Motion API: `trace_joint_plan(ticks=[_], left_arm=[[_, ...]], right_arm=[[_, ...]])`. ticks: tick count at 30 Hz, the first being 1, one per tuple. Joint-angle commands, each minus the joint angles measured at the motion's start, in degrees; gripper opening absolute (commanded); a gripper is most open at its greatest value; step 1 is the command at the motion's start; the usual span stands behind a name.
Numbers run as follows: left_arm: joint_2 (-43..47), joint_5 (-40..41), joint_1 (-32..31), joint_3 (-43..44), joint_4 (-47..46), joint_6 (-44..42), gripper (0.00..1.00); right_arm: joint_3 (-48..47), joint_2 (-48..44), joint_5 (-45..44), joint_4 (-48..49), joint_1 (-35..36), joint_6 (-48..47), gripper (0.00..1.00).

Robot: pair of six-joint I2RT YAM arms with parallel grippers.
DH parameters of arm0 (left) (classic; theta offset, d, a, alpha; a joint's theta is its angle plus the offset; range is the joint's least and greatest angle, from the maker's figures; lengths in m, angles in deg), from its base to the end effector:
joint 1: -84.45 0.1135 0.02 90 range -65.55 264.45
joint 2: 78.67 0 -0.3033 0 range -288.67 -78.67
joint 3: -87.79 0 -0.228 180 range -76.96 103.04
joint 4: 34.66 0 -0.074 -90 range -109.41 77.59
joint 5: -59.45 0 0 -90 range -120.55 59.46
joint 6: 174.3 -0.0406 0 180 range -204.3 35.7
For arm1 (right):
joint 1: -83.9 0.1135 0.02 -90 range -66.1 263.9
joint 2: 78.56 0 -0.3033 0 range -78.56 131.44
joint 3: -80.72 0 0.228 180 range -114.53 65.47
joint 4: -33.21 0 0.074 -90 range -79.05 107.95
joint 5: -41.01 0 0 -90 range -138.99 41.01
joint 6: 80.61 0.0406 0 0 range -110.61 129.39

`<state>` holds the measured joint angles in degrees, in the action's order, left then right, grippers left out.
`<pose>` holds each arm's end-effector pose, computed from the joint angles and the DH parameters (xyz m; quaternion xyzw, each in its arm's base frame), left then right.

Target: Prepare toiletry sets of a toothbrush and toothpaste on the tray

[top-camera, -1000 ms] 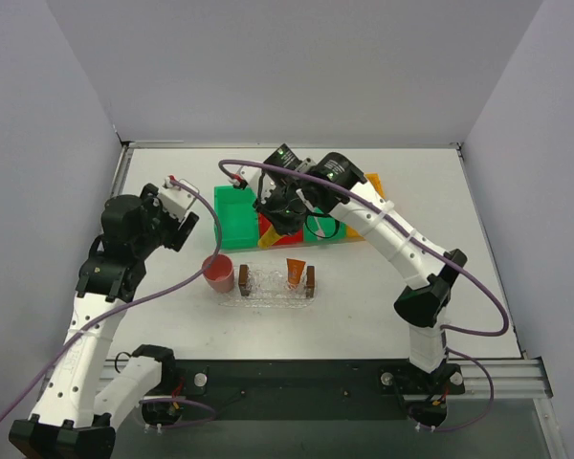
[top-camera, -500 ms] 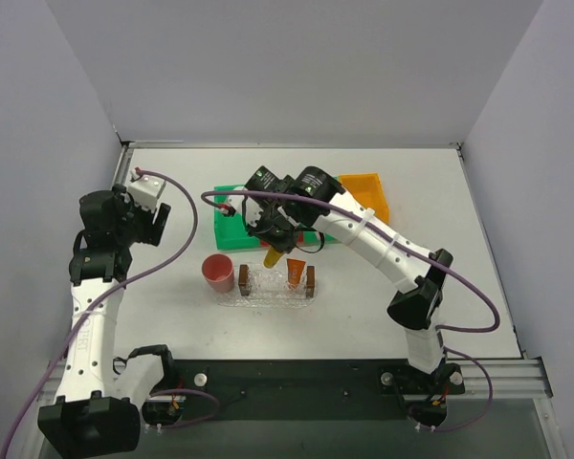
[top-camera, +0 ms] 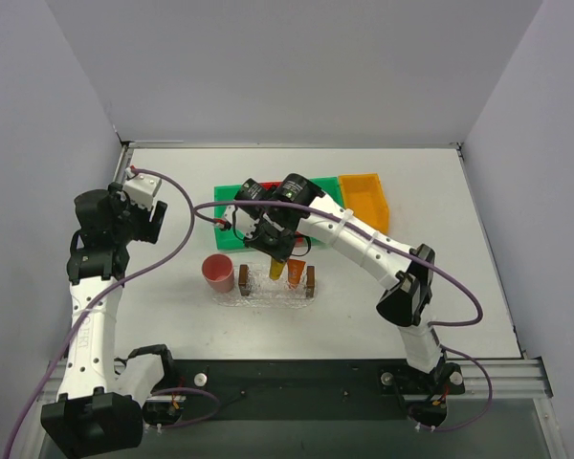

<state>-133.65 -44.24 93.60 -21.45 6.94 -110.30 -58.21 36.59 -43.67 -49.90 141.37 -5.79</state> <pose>0.1669 0.0171 0.3745 0.1859 0.8228 0.0630 0.5333 0.2205 0.3527 0.3816 -0.5805 0.7689 0.1370 0.2302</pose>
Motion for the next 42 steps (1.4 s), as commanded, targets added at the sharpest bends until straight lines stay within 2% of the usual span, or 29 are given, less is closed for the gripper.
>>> trace_joint_plan(ticks=[1, 42], left_arm=[[0.4, -1.95, 0.7, 0.57, -2.53, -0.19, 0.76], [0.84, -4.94, 2.01, -0.57, -1.65, -1.77, 0.76]], right_arm=[[0.1, 0.51, -0.93, -3.07, 0.62, -0.82, 0.0], [0.45, 2.88, -2.69, -3.25, 1.24, -1.78, 0.0]])
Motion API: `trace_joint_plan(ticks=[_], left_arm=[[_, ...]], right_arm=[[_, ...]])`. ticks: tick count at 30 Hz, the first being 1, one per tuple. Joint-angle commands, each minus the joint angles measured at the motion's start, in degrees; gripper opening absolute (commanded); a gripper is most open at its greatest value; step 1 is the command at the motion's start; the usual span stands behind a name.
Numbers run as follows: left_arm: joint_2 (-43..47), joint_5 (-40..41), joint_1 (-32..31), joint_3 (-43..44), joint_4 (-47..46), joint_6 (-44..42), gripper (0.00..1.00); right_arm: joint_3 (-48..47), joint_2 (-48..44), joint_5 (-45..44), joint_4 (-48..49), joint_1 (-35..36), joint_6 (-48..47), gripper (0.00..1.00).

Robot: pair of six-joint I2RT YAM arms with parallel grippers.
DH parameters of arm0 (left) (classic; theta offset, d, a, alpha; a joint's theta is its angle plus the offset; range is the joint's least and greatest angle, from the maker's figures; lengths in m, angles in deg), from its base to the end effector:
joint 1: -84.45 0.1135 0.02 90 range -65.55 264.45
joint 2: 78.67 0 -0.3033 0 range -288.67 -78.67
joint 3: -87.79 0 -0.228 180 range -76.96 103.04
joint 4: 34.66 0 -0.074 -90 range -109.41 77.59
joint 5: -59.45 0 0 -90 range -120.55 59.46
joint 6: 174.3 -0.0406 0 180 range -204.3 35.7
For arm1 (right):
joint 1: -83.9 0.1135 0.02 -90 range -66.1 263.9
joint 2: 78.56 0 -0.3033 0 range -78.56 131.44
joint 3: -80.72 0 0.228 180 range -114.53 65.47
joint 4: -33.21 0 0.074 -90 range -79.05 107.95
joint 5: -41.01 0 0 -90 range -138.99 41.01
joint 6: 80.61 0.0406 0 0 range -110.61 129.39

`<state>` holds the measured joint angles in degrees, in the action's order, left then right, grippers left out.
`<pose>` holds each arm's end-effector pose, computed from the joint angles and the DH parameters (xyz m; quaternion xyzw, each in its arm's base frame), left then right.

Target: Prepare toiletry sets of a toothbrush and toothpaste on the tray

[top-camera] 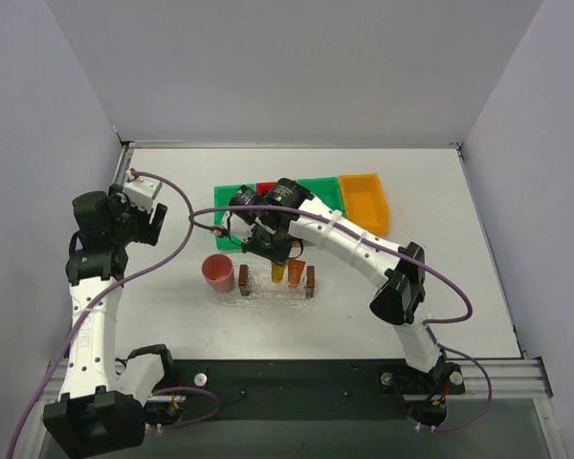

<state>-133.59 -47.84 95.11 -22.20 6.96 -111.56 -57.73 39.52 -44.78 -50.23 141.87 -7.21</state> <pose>0.1661 0.0190 0.3707 0.1996 0.8206 0.0481 0.5333 0.2247 0.3647 0.3584 -0.5955 0.7681 0.1156 0.2051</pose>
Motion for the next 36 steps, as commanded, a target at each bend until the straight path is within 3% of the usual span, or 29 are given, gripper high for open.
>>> trace_joint_plan(ticks=[1, 36], left_arm=[[0.77, -1.51, 0.59, 0.08, -1.76, -0.51, 0.76], [-0.02, -2.56, 2.0, -1.15, -3.25, -1.21, 0.76]], right_arm=[[-0.03, 0.04, -1.57, -3.01, 0.74, -0.28, 0.0], [-3.1, 5.93, -1.57, -3.27, 0.82, -1.85, 0.0]])
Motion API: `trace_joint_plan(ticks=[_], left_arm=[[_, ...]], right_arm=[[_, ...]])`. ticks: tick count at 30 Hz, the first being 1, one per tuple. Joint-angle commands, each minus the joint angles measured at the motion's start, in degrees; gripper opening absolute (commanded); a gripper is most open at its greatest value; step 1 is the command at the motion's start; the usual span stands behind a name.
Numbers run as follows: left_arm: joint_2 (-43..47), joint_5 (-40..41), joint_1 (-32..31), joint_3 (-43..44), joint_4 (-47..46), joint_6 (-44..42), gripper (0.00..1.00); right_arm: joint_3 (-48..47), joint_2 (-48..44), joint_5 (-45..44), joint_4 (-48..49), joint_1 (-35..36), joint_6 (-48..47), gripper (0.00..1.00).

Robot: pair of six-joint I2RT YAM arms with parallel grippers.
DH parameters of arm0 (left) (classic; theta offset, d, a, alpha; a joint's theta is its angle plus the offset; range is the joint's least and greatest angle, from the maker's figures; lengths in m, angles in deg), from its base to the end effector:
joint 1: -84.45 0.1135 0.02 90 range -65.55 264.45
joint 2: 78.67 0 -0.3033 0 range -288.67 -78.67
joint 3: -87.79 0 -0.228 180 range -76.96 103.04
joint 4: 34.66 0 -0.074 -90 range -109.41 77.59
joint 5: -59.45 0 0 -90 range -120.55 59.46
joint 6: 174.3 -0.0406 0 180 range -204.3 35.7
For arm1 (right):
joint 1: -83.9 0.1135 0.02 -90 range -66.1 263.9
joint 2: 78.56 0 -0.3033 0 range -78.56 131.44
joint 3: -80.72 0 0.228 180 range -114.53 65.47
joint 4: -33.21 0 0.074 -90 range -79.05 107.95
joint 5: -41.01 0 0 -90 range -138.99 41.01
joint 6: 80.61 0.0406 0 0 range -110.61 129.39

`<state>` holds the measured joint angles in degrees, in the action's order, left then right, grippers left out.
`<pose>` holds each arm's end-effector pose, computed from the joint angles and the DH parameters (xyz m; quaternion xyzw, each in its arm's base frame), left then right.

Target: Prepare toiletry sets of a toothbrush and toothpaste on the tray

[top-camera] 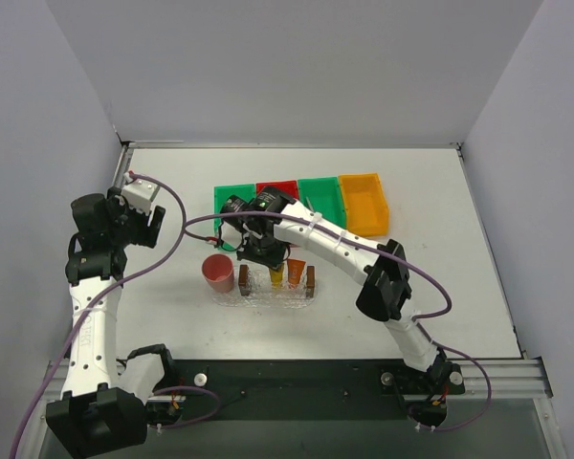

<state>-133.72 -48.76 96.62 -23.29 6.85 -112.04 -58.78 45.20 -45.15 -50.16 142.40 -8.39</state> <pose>0.1662 0.0229 0.3645 0.1956 0.8259 0.0472 0.5267 0.2336 0.3865 0.3216 -0.6106 0.7671 0.0983 0.1703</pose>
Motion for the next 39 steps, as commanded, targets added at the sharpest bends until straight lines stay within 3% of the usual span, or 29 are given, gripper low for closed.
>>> trace_joint_plan(ticks=[1, 24, 35, 39], left_arm=[[0.03, -1.65, 0.49, -0.14, -3.15, -0.82, 0.76], [0.38, -2.88, 0.93, -0.5, -3.23, -1.17, 0.76], [0.55, -3.05, 1.2, -0.76, -2.79, -1.34, 0.76], [0.73, -3.31, 1.2, -0.76, -2.53, -1.34, 0.76]], right_arm=[[-2.14, 0.51, -1.29, -3.42, 0.21, -0.68, 0.0], [-2.05, 2.09, -1.64, -3.25, 0.12, -0.5, 0.0], [-0.56, 1.48, -2.08, -2.55, 0.21, 0.11, 0.1], [-0.47, 1.04, -2.34, -2.37, 0.3, 0.38, 0.19]])
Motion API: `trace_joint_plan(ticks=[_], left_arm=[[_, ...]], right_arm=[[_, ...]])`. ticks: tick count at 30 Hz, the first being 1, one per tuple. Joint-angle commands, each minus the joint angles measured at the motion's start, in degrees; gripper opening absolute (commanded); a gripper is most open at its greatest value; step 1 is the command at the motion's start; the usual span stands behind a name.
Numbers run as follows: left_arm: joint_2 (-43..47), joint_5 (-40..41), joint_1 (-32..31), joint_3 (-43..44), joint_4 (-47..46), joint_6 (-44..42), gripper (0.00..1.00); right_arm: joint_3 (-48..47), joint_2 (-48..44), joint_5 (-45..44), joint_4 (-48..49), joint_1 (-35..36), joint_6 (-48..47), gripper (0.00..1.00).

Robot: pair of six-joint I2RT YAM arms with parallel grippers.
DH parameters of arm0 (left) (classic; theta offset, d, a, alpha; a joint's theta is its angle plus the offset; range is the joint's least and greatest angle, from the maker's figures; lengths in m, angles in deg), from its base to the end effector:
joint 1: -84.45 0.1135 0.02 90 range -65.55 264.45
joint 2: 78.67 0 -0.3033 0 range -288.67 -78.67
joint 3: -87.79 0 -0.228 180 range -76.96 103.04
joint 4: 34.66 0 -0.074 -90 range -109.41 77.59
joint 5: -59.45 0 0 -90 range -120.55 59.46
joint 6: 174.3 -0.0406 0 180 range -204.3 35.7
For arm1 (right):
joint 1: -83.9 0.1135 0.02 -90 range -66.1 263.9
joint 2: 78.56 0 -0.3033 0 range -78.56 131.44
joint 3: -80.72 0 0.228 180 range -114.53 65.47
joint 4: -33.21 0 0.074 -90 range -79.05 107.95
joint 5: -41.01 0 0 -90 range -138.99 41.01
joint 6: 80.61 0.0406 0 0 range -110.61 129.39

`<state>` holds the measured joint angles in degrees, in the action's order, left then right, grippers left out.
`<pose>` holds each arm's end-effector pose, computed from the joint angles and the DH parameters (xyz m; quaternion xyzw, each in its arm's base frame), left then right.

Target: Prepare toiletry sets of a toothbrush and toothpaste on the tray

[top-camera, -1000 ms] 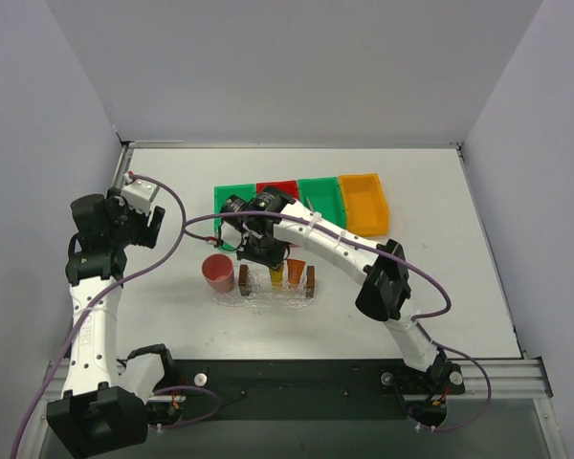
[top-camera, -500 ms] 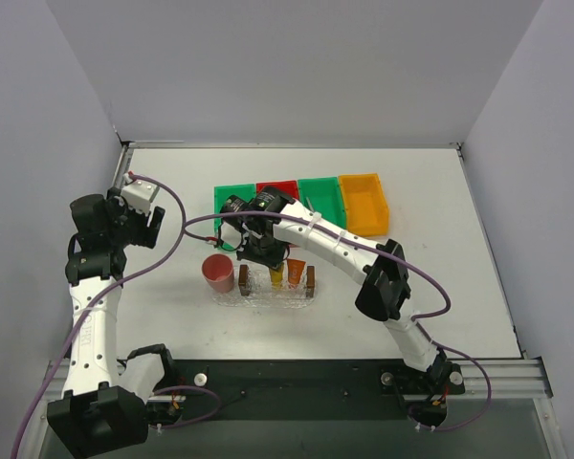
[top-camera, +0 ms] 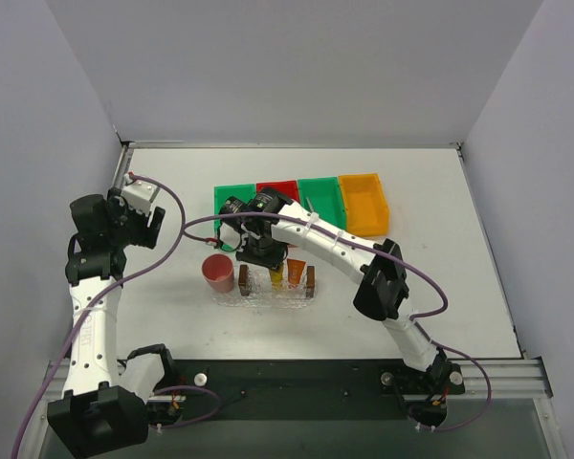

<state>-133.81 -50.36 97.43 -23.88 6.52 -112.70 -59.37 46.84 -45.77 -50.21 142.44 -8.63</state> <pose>0.1665 0.0243 0.3617 0.2011 0.8248 0.0414 0.5268 0.2370 0.3917 0.3118 -0.6127 0.7680 0.0898 0.1635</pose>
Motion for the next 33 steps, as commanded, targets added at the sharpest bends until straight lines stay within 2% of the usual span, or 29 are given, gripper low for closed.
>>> trace_joint_plan(ticks=[1, 10, 11, 17, 25, 29, 33], left_arm=[[0.82, -1.63, 0.47, -0.17, -2.12, -0.69, 0.76], [0.99, -1.63, 0.48, 0.27, -1.5, -0.86, 0.76], [0.99, -1.72, 0.56, 0.44, -1.5, -0.86, 0.76], [0.64, -1.81, 0.48, 1.32, -1.06, -0.51, 0.76], [0.55, -2.6, 0.56, 2.73, -0.18, 0.28, 0.76], [0.82, -3.21, 0.56, 2.91, -0.09, 0.8, 0.76], [0.64, -4.18, 0.56, 2.99, 0.08, 1.24, 0.76]], right_arm=[[0.12, -0.77, -1.82, -2.41, 0.26, 0.79, 0.2], [-1.02, -2.88, -3.05, -2.5, 0.43, 1.23, 0.33], [-1.28, -3.15, -3.05, -2.68, 0.43, 1.23, 0.41], [-3.3, -5.96, -3.05, -2.24, 0.52, 2.2, 0.49], [-8.66, -10.88, -2.61, -0.04, -3.08, 5.71, 0.5], [-11.65, -12.38, 0.99, 1.45, -10.26, 8.79, 0.48], [-10.35, -13.52, 3.88, 3.29, -16.43, 11.07, 0.45]])
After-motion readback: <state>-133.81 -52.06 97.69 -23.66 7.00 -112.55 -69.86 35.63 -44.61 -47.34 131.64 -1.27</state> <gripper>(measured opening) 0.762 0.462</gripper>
